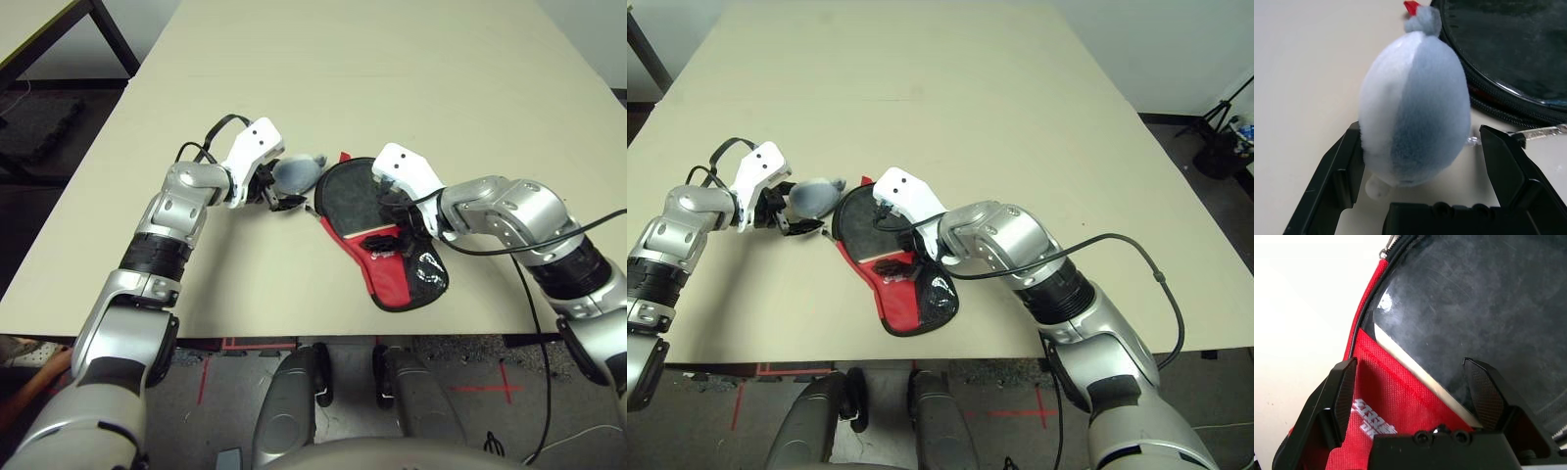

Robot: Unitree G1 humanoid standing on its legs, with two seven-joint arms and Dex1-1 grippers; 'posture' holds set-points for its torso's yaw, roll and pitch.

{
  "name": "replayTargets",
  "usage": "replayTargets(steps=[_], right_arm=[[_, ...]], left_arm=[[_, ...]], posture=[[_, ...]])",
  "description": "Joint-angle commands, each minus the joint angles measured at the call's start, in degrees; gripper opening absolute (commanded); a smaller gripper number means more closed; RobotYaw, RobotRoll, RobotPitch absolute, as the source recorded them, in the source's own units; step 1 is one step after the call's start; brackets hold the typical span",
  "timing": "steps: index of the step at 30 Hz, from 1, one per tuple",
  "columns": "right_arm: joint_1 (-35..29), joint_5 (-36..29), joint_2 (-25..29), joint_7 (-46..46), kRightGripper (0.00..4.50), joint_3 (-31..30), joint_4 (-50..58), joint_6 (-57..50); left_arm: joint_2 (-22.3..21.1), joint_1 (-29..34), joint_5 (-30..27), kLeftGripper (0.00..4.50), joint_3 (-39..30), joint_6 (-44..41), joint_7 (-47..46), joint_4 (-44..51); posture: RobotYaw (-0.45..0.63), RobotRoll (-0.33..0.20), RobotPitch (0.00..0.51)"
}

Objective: Store the ping-pong paddle in its case and zip it.

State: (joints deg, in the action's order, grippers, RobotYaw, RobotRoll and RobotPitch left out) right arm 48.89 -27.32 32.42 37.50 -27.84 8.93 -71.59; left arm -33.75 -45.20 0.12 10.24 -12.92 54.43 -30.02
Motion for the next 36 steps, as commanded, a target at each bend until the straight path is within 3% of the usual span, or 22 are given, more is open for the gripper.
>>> replayTargets(steps=[1, 3, 13, 17, 23, 30, 36], right_arm=[[-0.41, 1.04, -0.51, 0.8, 4.46, 0.32, -0.36, 0.28], [-0.63, 1.5, -0.7, 1.02, 4.46, 0.3, -0.37, 0.43], [-2.38, 6.39, -0.05, 3.3, 4.5, -2.49, -1.31, 6.51], [-3.51, 8.74, 0.18, 4.53, 4.5, -3.87, -1.96, 8.6], [-4.88, 10.99, -0.84, 5.5, 4.5, -4.65, -3.03, 9.74], [-5.37, 12.75, -2.25, 5.93, 4.5, -4.61, -3.17, 9.57], [-5.87, 13.15, -3.77, 5.39, 4.5, -4.16, -2.57, 8.56]], left_arm=[[0.77, -0.3, 0.44, 4.5, -0.3, 0.26, -0.46, -2.91], [0.91, -0.5, 0.34, 4.5, -0.34, 0.28, -0.21, -3.56], [2.46, -2.77, -0.02, 1.42, -0.34, -0.44, 0.88, -6.28], [3.68, -4.96, 0.86, 0.59, -0.37, 1.46, -0.8, -10.29], [7.37, -11.11, 2.51, 0.51, -1.08, 6.05, -6.57, -21.11], [13.28, -21.13, 6.43, 0.5, -1.62, 15.68, -21.69, -38.05], [18.55, -26.4, 9.58, 0.5, -1.52, 20.01, -33.63, -44.67]], posture=[[-0.01, 0.0, 0.217], [-0.01, 0.0, 0.219], [-0.02, 0.0, 0.229], [-0.02, 0.0, 0.233], [-0.04, 0.0, 0.245], [-0.07, 0.0, 0.254], [-0.11, 0.0, 0.262]])
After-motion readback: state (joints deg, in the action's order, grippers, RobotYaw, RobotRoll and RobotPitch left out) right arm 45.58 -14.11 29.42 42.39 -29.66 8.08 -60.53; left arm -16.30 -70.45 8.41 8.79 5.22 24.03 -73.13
